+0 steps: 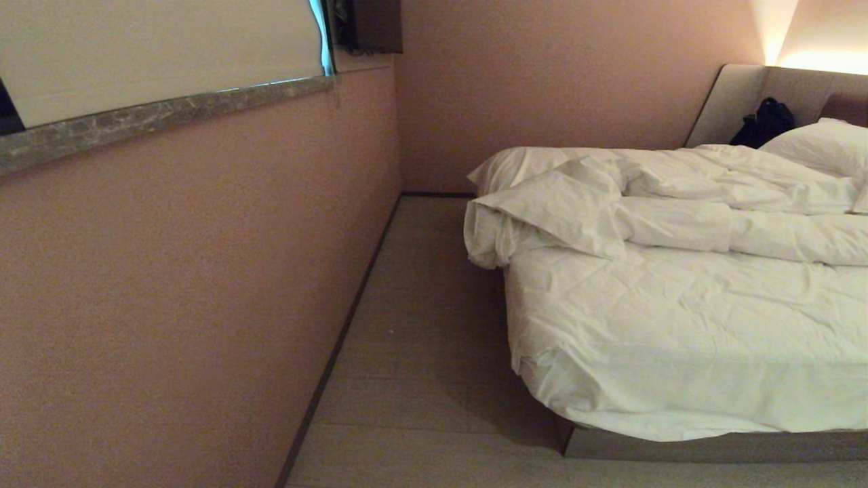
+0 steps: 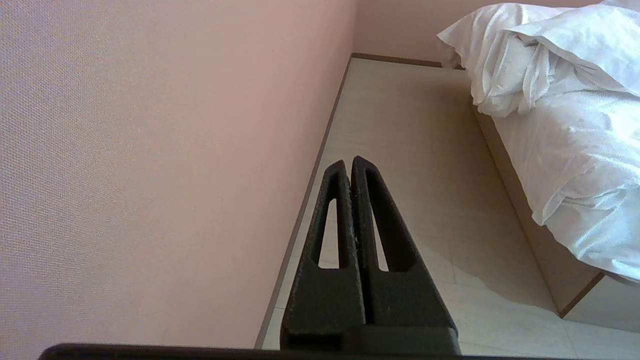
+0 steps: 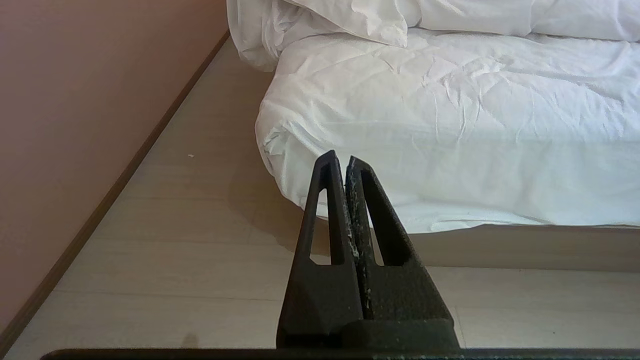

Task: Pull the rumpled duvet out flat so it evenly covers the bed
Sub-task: Hold the folded corner of the quilt

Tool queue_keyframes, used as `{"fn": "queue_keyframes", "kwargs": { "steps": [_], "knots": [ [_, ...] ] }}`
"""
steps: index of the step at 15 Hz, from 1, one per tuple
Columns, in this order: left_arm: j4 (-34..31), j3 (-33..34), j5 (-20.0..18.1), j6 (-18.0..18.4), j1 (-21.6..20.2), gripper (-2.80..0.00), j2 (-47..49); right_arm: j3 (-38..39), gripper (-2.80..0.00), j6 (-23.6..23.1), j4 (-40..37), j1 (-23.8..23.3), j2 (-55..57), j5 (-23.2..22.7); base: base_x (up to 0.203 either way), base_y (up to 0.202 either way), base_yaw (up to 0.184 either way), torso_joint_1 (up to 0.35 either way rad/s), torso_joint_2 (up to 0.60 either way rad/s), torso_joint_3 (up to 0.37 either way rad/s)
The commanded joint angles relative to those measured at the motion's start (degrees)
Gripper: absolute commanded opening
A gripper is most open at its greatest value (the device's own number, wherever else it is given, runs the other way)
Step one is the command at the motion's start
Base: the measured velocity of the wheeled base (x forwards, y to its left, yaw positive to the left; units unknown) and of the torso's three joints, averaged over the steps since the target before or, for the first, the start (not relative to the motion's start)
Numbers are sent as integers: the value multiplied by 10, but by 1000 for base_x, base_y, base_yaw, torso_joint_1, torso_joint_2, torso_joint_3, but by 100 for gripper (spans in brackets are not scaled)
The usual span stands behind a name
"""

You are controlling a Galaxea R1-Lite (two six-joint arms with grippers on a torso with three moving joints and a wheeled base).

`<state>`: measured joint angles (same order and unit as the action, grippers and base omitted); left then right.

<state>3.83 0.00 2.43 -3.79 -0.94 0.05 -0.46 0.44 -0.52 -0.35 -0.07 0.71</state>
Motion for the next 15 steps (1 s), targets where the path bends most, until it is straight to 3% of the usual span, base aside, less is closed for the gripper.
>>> {"fn": "queue_keyframes", "kwargs": {
  "steps": [1, 15],
  "knots": [
    [0, 0, 0, -1, 0, -280, 0, 0, -280, 0, 0, 0, 1, 0, 0, 0, 0, 0, 0, 0],
    [0, 0, 0, -4, 0, -280, 0, 0, -280, 1, 0, 0, 1, 0, 0, 0, 0, 0, 0, 0]
  ]
}}
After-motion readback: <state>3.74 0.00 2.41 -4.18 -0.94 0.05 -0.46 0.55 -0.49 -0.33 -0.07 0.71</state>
